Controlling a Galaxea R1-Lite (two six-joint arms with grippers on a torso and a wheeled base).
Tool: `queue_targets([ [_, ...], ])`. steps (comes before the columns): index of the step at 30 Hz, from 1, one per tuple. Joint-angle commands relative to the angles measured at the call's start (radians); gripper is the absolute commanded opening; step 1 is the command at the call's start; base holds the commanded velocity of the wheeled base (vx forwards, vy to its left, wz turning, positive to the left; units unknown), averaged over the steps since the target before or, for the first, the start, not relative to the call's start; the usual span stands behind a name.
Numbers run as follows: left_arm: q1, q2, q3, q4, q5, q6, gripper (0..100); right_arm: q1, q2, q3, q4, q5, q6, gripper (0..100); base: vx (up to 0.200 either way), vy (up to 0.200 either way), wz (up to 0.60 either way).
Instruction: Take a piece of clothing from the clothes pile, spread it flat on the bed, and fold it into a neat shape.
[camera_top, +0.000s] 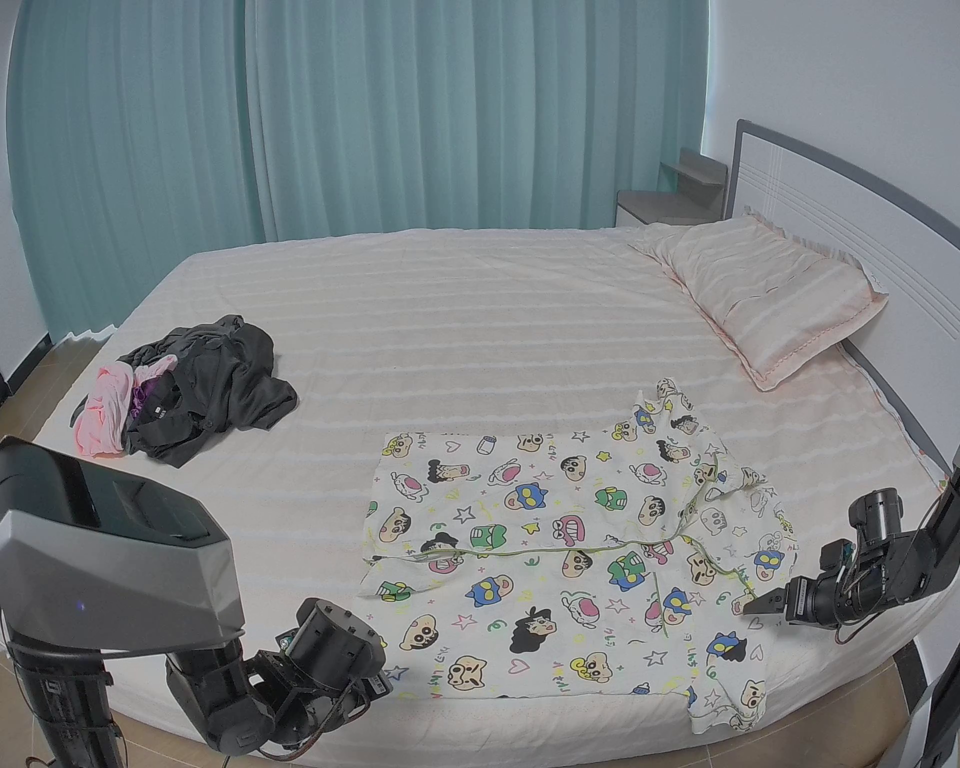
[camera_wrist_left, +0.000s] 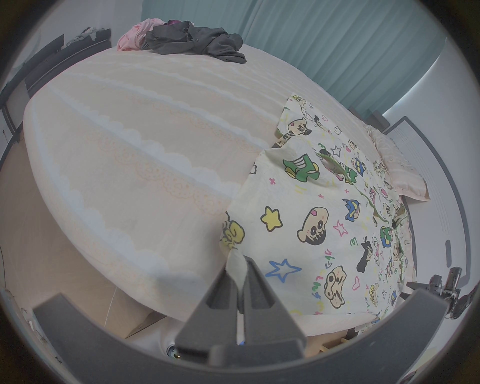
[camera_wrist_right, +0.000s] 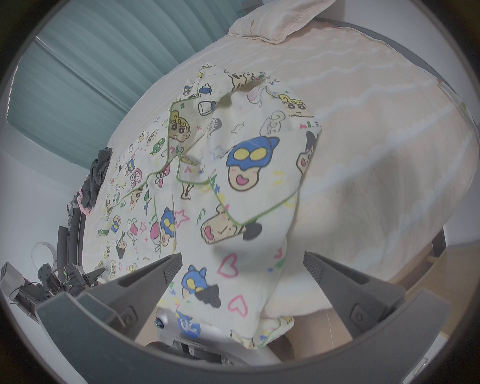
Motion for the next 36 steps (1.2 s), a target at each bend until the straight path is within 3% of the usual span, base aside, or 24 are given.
queue_targets([
  [1,0.006,0.003,0.002,-0.002,0.001,-0.001,0,0.002,0.075,-0.005,-0.051,-0.004,0.003,100,0.000,0.000,0.00],
  [5,0.006,0.006,0.001,-0.003,0.001,-0.001,0,0.014,0.090,-0.007,-0.077,-0.004,0.007,100,0.000,0.000,0.00],
  [6,0.006,0.006,0.001,-0.003,0.001,-0.001,0,0.016,0.095,-0.008,-0.077,-0.004,0.006,0,0.000,0.000,0.00],
  [19,0.015,0.005,-0.009,-0.006,0.012,0.000,0,-0.006,0.088,-0.054,-0.088,-0.007,0.009,0,0.000,0.000,0.00],
  [27,0.044,0.012,-0.003,-0.089,0.044,0.002,0,0.008,0.067,-0.068,-0.219,-0.012,0.061,0,0.000,0.000,0.00],
  [32,0.055,0.028,-0.009,-0.090,0.044,0.002,0,0.032,0.085,-0.068,-0.223,-0.012,0.061,0,0.000,0.000,0.00],
  [33,0.056,0.032,-0.010,-0.090,0.044,0.002,0,0.036,0.095,-0.071,-0.224,-0.012,0.059,100,0.000,0.000,0.00],
  [36,0.058,0.040,-0.012,-0.092,0.044,0.003,0,0.036,0.110,-0.079,-0.229,-0.012,0.059,100,0.000,0.000,0.00],
])
